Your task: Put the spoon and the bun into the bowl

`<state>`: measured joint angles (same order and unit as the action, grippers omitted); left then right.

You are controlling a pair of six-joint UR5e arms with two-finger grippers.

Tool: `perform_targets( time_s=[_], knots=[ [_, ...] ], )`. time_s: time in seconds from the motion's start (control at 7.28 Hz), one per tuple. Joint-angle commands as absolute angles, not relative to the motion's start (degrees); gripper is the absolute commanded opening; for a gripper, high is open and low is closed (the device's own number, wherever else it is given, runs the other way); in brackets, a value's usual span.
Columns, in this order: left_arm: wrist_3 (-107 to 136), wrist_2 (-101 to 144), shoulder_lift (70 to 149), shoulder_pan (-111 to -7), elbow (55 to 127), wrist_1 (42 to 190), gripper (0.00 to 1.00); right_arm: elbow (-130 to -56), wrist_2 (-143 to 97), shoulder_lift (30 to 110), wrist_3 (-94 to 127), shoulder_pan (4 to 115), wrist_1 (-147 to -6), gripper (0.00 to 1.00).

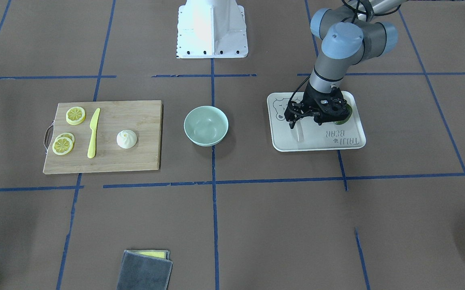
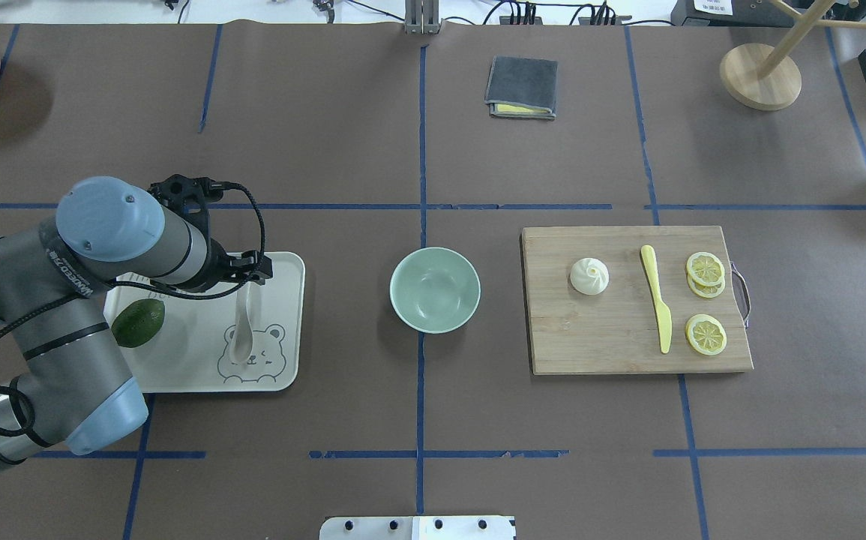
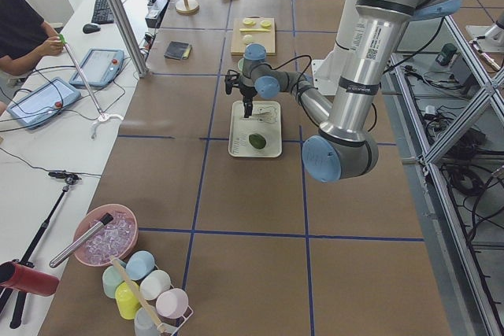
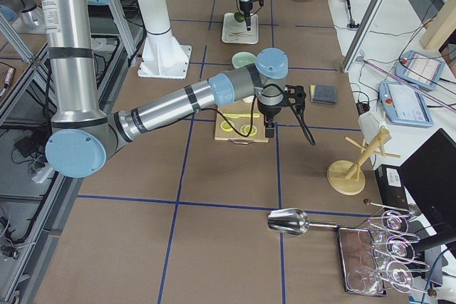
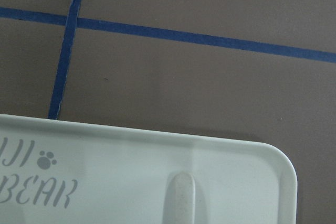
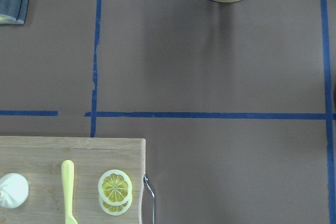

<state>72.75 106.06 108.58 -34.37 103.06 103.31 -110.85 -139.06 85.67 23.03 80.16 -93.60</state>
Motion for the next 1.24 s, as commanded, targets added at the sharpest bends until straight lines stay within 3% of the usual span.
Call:
perform_targets(
  time_s=[0.0,0.41,0.82,1.1],
  knots=[
    [72.9,104.3,109.3,-31.9,100.6,103.4,0.91,-112.2,-139.0,83.9,30.9,76.4,-93.6,1.00],
    [72.9,104.3,109.4,-31.8,100.2,103.4,0.83,-115.8,-138.5,82.9,38.6,71.3,-93.5,1.00],
    [72.9,104.5,109.4,-31.6,99.5,103.6,0.67,-117.4,-135.7,80.2,45.7,66.4,-93.5,1.00],
    [72.9,104.7,109.4,-31.6,99.6,103.5,0.45,-117.8,-135.4,79.2,48.3,65.0,-93.5,1.00]
  ],
)
